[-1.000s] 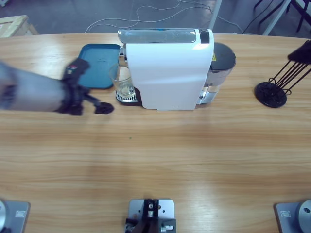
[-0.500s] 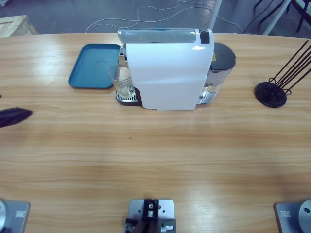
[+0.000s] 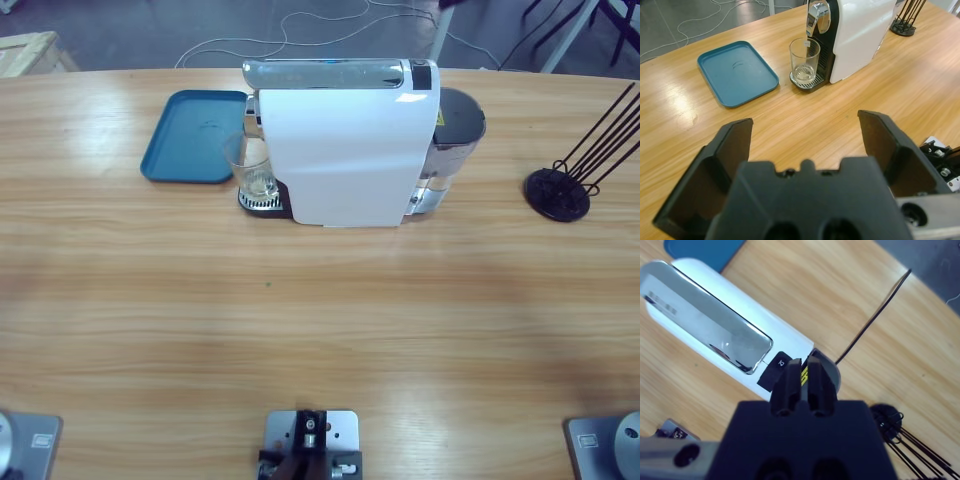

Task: Pour coffee

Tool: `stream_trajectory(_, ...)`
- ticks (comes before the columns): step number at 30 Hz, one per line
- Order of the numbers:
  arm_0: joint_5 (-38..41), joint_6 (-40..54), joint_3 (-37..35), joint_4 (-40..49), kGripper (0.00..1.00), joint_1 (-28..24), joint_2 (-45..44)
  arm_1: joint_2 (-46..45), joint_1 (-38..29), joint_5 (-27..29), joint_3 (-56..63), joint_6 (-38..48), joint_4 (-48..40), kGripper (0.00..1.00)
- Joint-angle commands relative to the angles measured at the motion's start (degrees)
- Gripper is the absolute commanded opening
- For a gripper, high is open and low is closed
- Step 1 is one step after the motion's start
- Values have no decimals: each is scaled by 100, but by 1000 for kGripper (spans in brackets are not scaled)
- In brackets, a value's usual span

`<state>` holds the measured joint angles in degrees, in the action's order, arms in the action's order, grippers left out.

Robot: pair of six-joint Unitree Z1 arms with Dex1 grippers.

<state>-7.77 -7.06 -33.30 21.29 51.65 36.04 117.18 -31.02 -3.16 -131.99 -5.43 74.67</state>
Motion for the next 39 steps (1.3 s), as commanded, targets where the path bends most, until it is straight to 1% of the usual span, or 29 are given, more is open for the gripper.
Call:
stream_trajectory(1,39,46,349,-301,904,12,130,318,-299,44,78,135,181,0)
stream_trajectory(9,39,55,353,-310,904,12,133,385,-589,121,126,262,285,0)
stream_trajectory(16,39,55,360,-310,902,12,123,406,-544,332,298,262,337,0)
stream_trajectory(22,39,64,360,-310,899,12,123,475,-510,336,416,262,318,0)
stream_trajectory(30,39,64,360,-318,899,12,140,534,-394,474,26,255,388,0)
stream_trajectory(39,39,73,360,-318,899,12,139,747,-370,404,-71,253,408,0)
